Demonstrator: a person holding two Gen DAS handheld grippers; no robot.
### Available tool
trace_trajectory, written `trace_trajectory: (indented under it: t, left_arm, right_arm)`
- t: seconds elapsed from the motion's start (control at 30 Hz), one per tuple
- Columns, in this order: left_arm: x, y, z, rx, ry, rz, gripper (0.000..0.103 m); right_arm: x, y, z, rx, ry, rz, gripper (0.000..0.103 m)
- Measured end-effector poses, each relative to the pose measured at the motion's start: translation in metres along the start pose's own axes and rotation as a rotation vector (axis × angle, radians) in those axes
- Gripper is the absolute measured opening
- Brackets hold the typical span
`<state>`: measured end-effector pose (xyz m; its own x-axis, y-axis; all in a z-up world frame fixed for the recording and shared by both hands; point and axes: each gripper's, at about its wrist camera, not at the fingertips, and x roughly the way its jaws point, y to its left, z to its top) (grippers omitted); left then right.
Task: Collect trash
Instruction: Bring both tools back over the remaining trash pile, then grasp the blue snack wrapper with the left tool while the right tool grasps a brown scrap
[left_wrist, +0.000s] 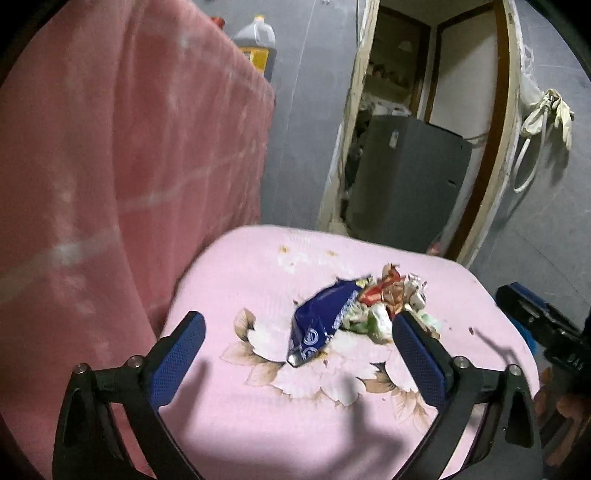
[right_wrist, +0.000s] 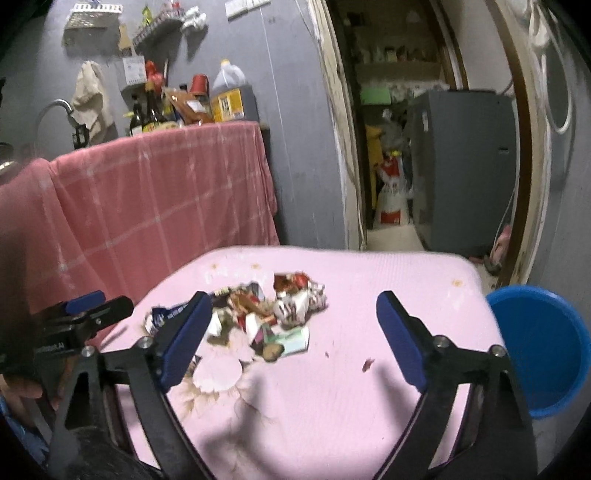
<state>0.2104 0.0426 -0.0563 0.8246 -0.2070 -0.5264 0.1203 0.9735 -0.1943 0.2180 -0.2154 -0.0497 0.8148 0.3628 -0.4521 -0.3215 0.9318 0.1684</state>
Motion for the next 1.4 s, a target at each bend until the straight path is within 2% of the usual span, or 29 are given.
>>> trace_trajectory:
  t: [0.07,0.13,0.23,0.4,0.57,0.63,0.73,0.8,1.07,1.13,1.17,1.4]
  left_arm:
    - [0.007,0.001,0.001,-0.007,0.030,-0.006,0.084]
    - [0.014,0.002,0.001,-0.021,0.065,-0.012,0.073]
    - [0.025,0.003,0.001,-0.033,0.105,-0.025,0.063]
    - [0.034,0.000,0.001,-0.030,0.152,-0.027,0.057]
    - [0.043,-0.001,0.001,-0.026,0.180,-0.041,0.051]
    - [0.043,-0.001,0.003,-0.021,0.178,-0.045,0.046]
    - [0.043,-0.004,0.004,-0.008,0.177,-0.051,0.038]
    - [0.045,-0.006,0.004,0.005,0.182,-0.053,0.033]
    - [0.050,-0.017,0.002,0.049,0.185,-0.051,0.026]
    - [0.050,-0.018,0.001,0.056,0.190,-0.042,0.015]
    - [0.051,-0.018,0.001,0.057,0.194,-0.036,0.014]
    - [0.051,-0.020,0.000,0.057,0.197,-0.027,0.010]
  right_arm:
    - [0.009,-0.002,-0.004,0.005,0.039,0.001,0.083]
    - [0.017,-0.002,-0.006,0.007,0.078,0.004,0.074]
    - [0.029,-0.001,-0.007,0.005,0.138,0.009,0.062]
    - [0.045,0.002,-0.011,-0.014,0.224,0.035,0.053]
    - [0.053,0.010,-0.013,-0.055,0.262,0.055,0.036]
    - [0.055,0.013,-0.014,-0.072,0.270,0.061,0.028]
    - [0.058,0.017,-0.015,-0.090,0.289,0.071,0.023]
    - [0.059,0.017,-0.015,-0.091,0.297,0.075,0.020]
    - [0.066,0.013,-0.016,-0.066,0.346,0.093,0.015]
    - [0.067,0.013,-0.015,-0.067,0.349,0.093,0.015]
    - [0.067,0.014,-0.014,-0.072,0.350,0.092,0.015]
    - [0.077,0.018,-0.009,-0.106,0.357,0.086,0.016]
